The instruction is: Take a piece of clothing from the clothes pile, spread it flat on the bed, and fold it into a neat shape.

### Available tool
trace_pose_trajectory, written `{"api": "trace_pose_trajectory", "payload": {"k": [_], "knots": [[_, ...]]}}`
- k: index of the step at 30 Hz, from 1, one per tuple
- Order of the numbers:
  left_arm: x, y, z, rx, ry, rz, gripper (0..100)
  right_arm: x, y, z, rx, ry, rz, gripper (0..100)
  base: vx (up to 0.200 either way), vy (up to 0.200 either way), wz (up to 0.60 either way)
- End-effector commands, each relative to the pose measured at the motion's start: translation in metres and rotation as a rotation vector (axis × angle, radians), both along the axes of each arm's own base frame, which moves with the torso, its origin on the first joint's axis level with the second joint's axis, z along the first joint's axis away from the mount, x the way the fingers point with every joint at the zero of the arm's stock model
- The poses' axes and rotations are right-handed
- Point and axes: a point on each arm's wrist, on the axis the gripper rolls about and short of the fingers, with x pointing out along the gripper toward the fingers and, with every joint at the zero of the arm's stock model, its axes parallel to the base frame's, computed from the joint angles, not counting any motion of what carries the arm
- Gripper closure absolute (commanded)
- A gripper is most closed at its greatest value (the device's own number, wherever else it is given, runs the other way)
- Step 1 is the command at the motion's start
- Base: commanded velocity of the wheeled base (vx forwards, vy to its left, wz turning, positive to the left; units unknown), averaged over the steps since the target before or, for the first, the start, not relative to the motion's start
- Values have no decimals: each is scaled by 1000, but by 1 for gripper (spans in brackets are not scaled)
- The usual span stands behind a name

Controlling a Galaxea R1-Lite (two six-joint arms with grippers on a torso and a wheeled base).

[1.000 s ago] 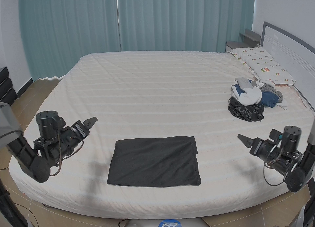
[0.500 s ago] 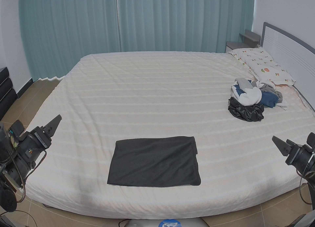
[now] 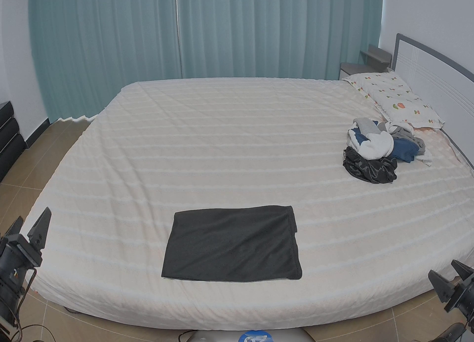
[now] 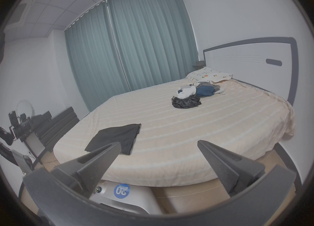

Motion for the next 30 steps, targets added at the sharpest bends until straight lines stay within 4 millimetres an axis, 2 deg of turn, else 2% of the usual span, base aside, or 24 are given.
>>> {"api": "trace_pose_trajectory", "payload": {"k": [1, 9, 11, 15, 23, 25, 30], "knots": [[-81, 5, -32, 135, -99, 146, 0, -57, -2, -27, -130, -156, -71, 0, 0, 0, 0], [-103, 5, -55, 184, -155, 149, 0, -47, -2, -30, -134, -306, -84, 0, 0, 0, 0], [-104, 5, -63, 186, -105, 142, 0, -46, -2, -33, -194, -314, -83, 0, 0, 0, 0], [-104, 4, -65, 183, -83, 132, 0, -46, -3, -38, -207, -264, -91, 0, 0, 0, 0], [-103, -2, -72, 223, -40, -143, 0, -46, -2, -37, -211, -281, -60, 0, 0, 0, 0], [-103, -2, -77, 261, 13, -171, 0, -46, -2, -37, -212, -280, -52, 0, 0, 0, 0], [-103, -2, -76, 251, 3, -162, 0, -46, -2, -37, -204, -280, -55, 0, 0, 0, 0]]}}
